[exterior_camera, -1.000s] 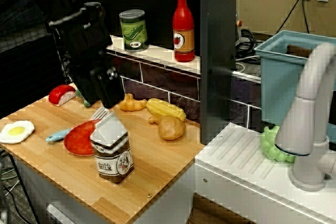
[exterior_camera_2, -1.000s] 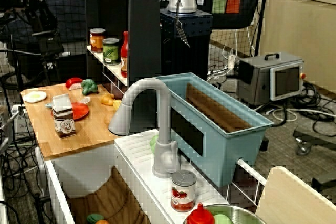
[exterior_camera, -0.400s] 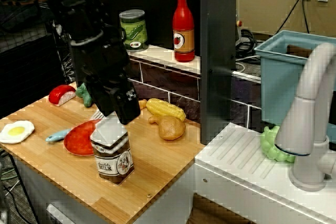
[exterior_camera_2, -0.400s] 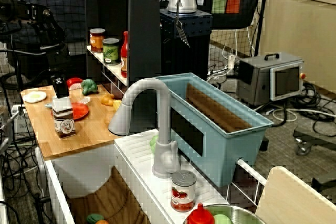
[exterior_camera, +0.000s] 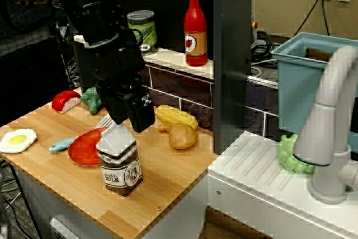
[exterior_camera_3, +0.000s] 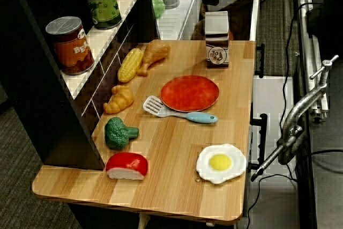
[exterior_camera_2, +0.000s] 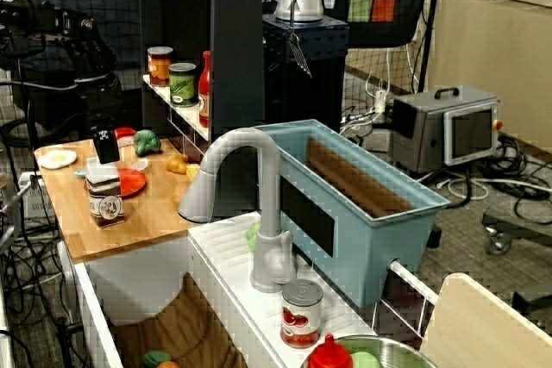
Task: Lift milk box
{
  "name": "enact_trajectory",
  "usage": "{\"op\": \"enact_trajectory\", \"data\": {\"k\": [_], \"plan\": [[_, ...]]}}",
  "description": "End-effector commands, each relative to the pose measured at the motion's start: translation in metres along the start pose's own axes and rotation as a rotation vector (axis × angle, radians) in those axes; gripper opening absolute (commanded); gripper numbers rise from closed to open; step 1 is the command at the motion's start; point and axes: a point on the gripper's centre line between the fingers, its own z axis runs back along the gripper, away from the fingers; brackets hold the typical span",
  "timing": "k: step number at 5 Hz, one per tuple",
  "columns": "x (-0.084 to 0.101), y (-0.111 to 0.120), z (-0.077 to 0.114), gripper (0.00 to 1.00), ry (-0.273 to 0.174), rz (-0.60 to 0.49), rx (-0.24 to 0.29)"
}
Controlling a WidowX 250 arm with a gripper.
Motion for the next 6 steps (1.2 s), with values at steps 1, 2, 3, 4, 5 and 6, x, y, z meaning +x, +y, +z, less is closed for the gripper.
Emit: {"op": "enact_trajectory", "data": {"k": [1, 2, 3, 4, 5, 6], "plan": [[0.022, 0.008, 0.037, 1.0, -0.039, 0.051, -0.046], [0.026, 0.02, 0.041, 1.0, -0.048, 0.08, -0.044], [0.024, 0.033, 0.038, 1.0, -0.038, 0.104, -0.043], [0.018, 0.039, 0.027, 1.0, -0.009, 0.116, -0.026], [0.013, 0.036, 0.022, 1.0, 0.005, 0.099, -0.017], [0.006, 0.031, 0.018, 1.0, 0.008, 0.082, -0.015]]}}
